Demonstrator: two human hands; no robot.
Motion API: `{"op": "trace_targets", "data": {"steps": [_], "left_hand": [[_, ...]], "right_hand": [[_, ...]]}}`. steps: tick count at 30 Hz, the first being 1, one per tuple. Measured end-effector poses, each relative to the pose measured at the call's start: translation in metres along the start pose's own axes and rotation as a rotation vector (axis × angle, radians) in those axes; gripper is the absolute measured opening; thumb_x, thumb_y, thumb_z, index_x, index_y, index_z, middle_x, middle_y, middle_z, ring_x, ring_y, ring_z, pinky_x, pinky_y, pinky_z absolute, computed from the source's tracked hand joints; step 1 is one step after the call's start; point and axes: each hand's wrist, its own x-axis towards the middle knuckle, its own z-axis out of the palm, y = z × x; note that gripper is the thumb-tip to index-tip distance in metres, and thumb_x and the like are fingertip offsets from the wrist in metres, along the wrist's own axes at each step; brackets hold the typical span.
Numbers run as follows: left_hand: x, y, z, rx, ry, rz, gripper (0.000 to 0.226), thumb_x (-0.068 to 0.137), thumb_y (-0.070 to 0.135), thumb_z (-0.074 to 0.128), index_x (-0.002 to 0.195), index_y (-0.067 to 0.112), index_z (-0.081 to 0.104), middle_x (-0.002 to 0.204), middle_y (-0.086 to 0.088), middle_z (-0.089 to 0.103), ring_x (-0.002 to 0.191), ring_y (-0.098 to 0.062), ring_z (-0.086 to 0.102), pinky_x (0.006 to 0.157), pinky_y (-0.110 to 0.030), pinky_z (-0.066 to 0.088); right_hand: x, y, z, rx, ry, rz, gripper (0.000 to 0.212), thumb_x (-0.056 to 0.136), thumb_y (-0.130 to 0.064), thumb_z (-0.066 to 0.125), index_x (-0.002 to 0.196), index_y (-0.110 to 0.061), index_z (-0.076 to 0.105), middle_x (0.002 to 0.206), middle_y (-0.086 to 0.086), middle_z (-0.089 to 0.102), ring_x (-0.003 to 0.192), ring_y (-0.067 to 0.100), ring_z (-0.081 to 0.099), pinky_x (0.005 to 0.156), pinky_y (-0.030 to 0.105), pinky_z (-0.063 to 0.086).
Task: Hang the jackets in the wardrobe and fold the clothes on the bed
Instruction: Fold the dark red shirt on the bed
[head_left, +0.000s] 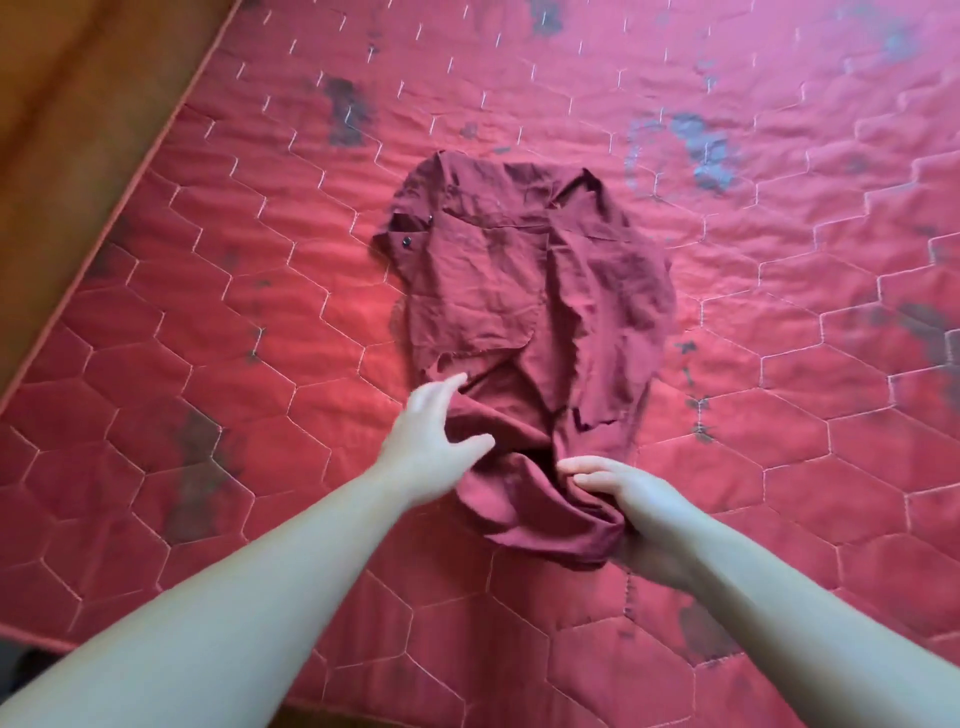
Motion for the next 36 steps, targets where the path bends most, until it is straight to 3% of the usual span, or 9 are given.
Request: {"op": "trace_targets", "data": {"steps": [3, 6, 9, 14, 17, 19, 24, 32, 36], "left_hand": [[-0.024, 0.021, 0.011, -0.438, -0.434, -0.128, 0.030, 0.083, 0.060, 0.061, 0.109, 0.046, 0.066, 0.117, 0.011, 0.067, 0.105, -0.009, 0.061, 0.082, -0.027, 0.045], [-0.041, 0.027, 0.031, -0.633, -0.649, -0.006, 0.041, 0.077, 0.066, 0.061, 0.106, 0.040, 0.071, 0.109, 0.017, 0.071, 0.106, -0.001, 0.062, 0.094, -0.023, 0.047], [-0.049, 0.035, 0.043, -0.456, -0.436, 0.189, 0.034, 0.074, 0.039, 0.077, 0.105, 0.030, 0.071, 0.097, 0.013, 0.073, 0.087, 0.002, 0.062, 0.087, -0.025, 0.051], [-0.071, 0.054, 0.033, -0.028, -0.287, 0.428, 0.017, 0.089, 0.021, 0.060, 0.105, 0.023, 0.064, 0.091, 0.004, 0.070, 0.081, -0.014, 0.064, 0.081, -0.038, 0.051], [-0.087, 0.074, 0.027, -0.009, -0.323, 0.523, 0.015, 0.092, 0.030, 0.055, 0.105, 0.027, 0.060, 0.090, 0.008, 0.068, 0.083, -0.015, 0.061, 0.080, -0.034, 0.049], [-0.092, 0.084, 0.022, 0.003, -0.344, 0.512, 0.013, 0.091, 0.034, 0.057, 0.101, 0.026, 0.058, 0.085, 0.002, 0.065, 0.078, -0.018, 0.058, 0.076, -0.035, 0.048], [-0.085, 0.106, -0.017, 0.154, -0.165, 0.422, 0.030, 0.081, 0.022, 0.065, 0.108, 0.036, 0.061, 0.077, 0.014, 0.063, 0.067, -0.002, 0.054, 0.068, -0.023, 0.045], [-0.092, 0.244, -0.163, 0.421, 0.250, 0.441, 0.011, 0.088, 0.035, 0.061, 0.090, 0.028, 0.069, 0.083, 0.003, 0.066, 0.093, -0.028, 0.061, 0.077, -0.036, 0.050], [-0.123, 0.307, -0.237, 0.113, 0.312, 0.503, 0.016, 0.088, 0.030, 0.067, 0.076, 0.020, 0.068, 0.074, -0.001, 0.067, 0.077, -0.022, 0.062, 0.072, -0.036, 0.048]], "right_hand": [[-0.015, -0.004, 0.015, 0.167, -0.226, 0.048, 0.029, 0.088, -0.002, 0.050, 0.093, -0.019, 0.073, 0.078, 0.000, 0.069, 0.060, 0.015, 0.055, 0.054, 0.025, 0.039], [-0.019, -0.016, 0.014, 0.326, -0.281, -0.034, 0.031, 0.086, -0.005, 0.050, 0.104, -0.014, 0.073, 0.084, 0.003, 0.072, 0.058, 0.013, 0.063, 0.052, 0.022, 0.053], [-0.019, -0.021, 0.001, 0.160, -0.304, -0.084, 0.028, 0.080, -0.015, 0.057, 0.102, -0.012, 0.075, 0.096, 0.011, 0.072, 0.075, 0.024, 0.070, 0.066, 0.032, 0.056], [-0.005, -0.033, -0.031, 0.139, 0.179, -0.092, 0.019, 0.086, -0.036, 0.067, 0.091, -0.018, 0.068, 0.088, 0.000, 0.066, 0.071, 0.017, 0.064, 0.068, 0.030, 0.051], [-0.005, -0.037, -0.029, 0.021, 0.007, 0.067, 0.042, 0.082, -0.042, 0.070, 0.113, -0.015, 0.065, 0.111, 0.011, 0.068, 0.098, 0.028, 0.065, 0.090, 0.041, 0.052], [-0.013, -0.048, -0.022, -0.124, -0.063, 0.063, 0.031, 0.083, -0.026, 0.071, 0.106, -0.006, 0.067, 0.097, 0.017, 0.069, 0.086, 0.030, 0.066, 0.079, 0.038, 0.055], [-0.049, -0.116, -0.029, -0.389, 0.361, -0.333, 0.015, 0.090, 0.001, 0.053, 0.078, -0.009, 0.054, 0.042, 0.004, 0.047, 0.030, 0.013, 0.048, 0.038, 0.021, 0.044], [-0.199, -0.277, -0.009, 0.114, 0.263, -0.638, 0.025, 0.096, -0.003, 0.048, 0.073, -0.014, 0.046, 0.032, -0.004, 0.039, 0.026, 0.005, 0.041, 0.037, 0.017, 0.045], [-0.295, -0.353, 0.003, 0.265, 0.192, -0.792, 0.022, 0.098, -0.011, 0.044, 0.077, -0.016, 0.047, 0.037, -0.005, 0.047, 0.031, 0.005, 0.050, 0.041, 0.017, 0.046]]}}
